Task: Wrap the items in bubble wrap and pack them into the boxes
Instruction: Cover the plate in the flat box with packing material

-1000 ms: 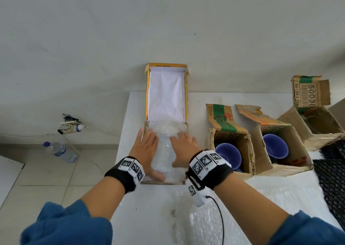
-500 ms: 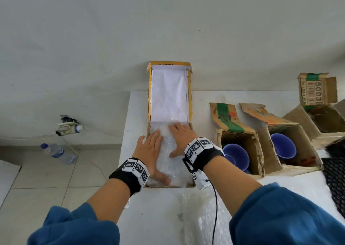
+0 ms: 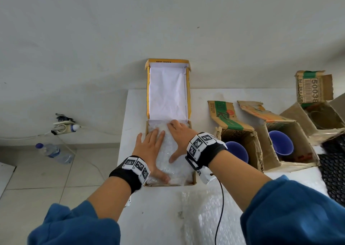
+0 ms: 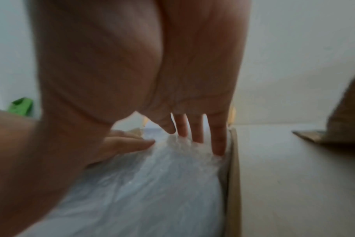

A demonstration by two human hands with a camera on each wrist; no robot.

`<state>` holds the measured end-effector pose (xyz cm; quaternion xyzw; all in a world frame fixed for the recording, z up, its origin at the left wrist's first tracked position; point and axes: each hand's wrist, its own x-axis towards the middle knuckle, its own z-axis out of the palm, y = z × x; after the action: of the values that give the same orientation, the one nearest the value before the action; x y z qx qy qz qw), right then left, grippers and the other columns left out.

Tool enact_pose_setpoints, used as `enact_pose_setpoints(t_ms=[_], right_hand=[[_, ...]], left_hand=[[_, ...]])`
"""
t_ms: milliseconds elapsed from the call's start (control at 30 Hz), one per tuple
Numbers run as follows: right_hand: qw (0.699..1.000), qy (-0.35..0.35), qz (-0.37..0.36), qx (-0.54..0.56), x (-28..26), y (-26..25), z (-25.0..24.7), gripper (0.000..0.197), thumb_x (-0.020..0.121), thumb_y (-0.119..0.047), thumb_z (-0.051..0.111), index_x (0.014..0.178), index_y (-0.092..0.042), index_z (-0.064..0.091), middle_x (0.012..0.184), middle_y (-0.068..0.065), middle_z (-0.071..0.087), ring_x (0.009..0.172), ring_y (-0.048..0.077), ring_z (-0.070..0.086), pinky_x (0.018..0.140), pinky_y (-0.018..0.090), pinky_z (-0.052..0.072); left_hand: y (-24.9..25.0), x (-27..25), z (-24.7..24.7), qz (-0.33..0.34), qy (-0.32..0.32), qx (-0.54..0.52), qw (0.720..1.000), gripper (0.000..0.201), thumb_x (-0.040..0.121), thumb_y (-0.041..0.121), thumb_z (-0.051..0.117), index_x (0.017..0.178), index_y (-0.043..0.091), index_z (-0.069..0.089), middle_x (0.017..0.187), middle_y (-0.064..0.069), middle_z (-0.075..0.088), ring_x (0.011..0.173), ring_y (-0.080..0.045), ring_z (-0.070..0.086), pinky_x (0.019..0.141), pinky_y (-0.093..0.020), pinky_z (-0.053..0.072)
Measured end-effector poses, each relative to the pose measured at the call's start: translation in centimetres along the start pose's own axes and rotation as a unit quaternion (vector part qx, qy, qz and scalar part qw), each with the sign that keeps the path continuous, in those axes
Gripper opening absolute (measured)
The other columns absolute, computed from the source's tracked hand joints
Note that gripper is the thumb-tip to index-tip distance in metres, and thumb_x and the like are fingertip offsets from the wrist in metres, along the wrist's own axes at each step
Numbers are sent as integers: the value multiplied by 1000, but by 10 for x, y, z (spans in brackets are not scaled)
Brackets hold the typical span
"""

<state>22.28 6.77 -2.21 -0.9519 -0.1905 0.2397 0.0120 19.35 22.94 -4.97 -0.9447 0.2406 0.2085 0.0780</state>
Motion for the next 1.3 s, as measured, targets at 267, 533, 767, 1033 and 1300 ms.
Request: enact_pose_setpoints(t_ms=[267, 533, 767, 1033, 1300], right_hand=[[994, -69, 41, -76, -17, -19, 14, 136, 67, -34, 83, 144, -21, -28, 151, 23, -29, 142, 42, -16, 119, 50, 4], [995, -68, 39, -56, -21, -20, 12, 144, 59, -31, 88, 146, -20, -26, 152, 22, -28, 142, 42, -17, 118, 47, 4], [996, -43, 77, -31, -44, -25, 11, 128, 62, -24, 86, 149, -9, -6, 153, 25, 1, 139, 42, 17, 113, 49, 28], [992, -17, 87, -93, -52, -30, 18, 108, 74, -22, 74, 149, -4, -2, 149, 20, 16, 135, 36, 26, 115, 52, 18], [992, 94, 69, 42, 0, -23, -10, 58, 81, -17, 64, 131, -8, 37, 129, 11, 41, 117, 30, 45, 96, 41, 45]], left_hand=[[-4, 1, 1, 9, 14, -18, 1000, 156, 35, 95, 52, 147, 12, -16, 157, -9, -13, 145, -26, -9, 116, -50, 0], [6, -26, 10, 30, 143, -89, 985, 112, 60, 77, 59, 145, 12, 26, 149, -8, 25, 138, -26, 22, 111, -42, 16], [10, -38, 18, 18, 121, -109, 986, 103, 77, 69, 54, 149, 8, 10, 157, -10, 7, 143, -25, 14, 115, -35, 14], [6, -31, 23, 11, 170, -94, 981, 106, 63, 80, 53, 141, 11, 33, 147, -4, 31, 133, -23, 28, 109, -35, 15], [0, -31, 33, -15, 159, -109, 981, 108, 52, 87, 40, 126, 10, 54, 139, -10, 47, 132, -27, 31, 108, -45, 10]])
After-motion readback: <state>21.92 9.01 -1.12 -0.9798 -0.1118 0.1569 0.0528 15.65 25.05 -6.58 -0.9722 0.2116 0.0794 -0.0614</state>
